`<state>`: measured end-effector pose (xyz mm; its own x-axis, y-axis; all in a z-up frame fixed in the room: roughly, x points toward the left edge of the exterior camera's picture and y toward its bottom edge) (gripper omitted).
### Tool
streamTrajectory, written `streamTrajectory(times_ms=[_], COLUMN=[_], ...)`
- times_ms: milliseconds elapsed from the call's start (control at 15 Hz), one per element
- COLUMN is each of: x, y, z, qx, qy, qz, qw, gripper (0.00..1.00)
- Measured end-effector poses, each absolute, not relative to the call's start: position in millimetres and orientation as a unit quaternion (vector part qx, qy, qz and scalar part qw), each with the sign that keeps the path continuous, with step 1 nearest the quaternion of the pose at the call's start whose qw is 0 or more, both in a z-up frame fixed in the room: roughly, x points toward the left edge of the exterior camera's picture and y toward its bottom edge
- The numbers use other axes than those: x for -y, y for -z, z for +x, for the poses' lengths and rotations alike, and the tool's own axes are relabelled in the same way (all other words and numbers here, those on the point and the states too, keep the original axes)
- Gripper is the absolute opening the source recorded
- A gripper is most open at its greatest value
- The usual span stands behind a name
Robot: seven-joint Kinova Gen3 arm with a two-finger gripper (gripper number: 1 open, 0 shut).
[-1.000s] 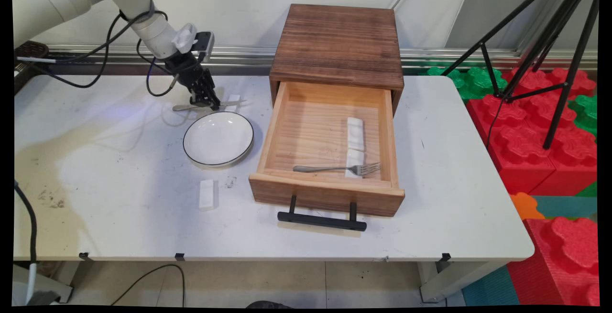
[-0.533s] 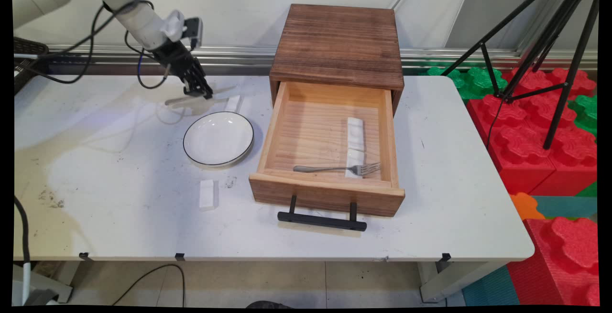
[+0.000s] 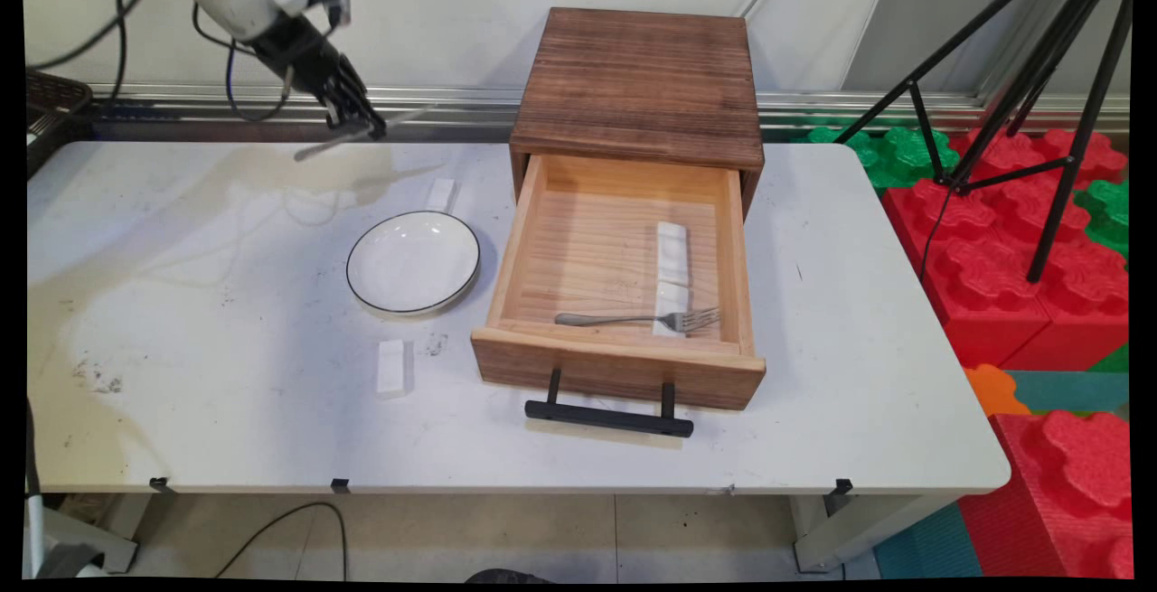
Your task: Place the picked object into the drawer
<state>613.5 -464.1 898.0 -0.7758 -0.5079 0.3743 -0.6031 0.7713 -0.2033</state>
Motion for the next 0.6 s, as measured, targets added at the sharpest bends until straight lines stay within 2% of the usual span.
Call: streamTrajectory(times_ms=[600], x=[447], y=[-987], z=[584], qx=[0.915], qy=[-0.196], qz=[0.302], qw=[0.185], gripper=[0.00])
